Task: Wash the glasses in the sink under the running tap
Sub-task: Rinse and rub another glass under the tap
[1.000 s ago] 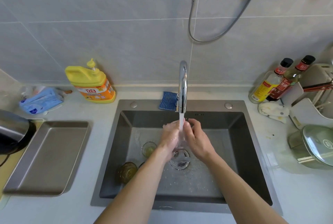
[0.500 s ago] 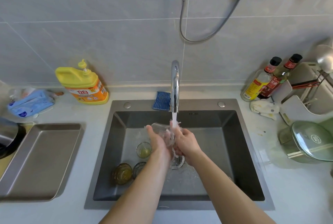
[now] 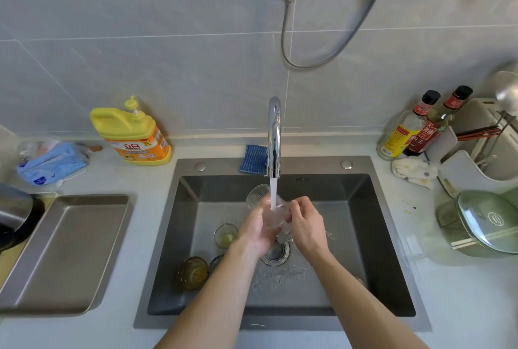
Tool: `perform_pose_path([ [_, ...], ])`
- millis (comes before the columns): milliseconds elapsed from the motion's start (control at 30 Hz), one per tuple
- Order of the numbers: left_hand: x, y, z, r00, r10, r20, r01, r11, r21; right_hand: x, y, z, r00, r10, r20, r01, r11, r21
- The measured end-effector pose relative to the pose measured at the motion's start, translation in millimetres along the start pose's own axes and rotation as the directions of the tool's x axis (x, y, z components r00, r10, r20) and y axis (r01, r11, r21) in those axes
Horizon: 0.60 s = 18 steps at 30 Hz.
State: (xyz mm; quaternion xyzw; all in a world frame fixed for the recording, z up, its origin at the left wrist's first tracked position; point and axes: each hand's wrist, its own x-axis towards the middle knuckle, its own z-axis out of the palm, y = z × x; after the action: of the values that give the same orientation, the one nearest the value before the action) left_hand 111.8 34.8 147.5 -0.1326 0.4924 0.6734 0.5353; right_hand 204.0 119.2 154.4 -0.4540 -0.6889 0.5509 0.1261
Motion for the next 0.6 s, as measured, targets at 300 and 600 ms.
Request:
perform_pose_path([
  [300,-5.0,8.5,-14.5,0.966,0.258,0.025,-0.242,0.864,0.442,32.3,-30.5,-6.2,0.954,0.003,0.299,0.02,0.997,-0.074],
  [600,-12.8,22.2,-22.4,0.982,0.184,-0.032,-0.128,0.79,0.599,50.2,-56.7,2.1,0.904,-0.043,0.425,0.114,0.983,-0.143],
])
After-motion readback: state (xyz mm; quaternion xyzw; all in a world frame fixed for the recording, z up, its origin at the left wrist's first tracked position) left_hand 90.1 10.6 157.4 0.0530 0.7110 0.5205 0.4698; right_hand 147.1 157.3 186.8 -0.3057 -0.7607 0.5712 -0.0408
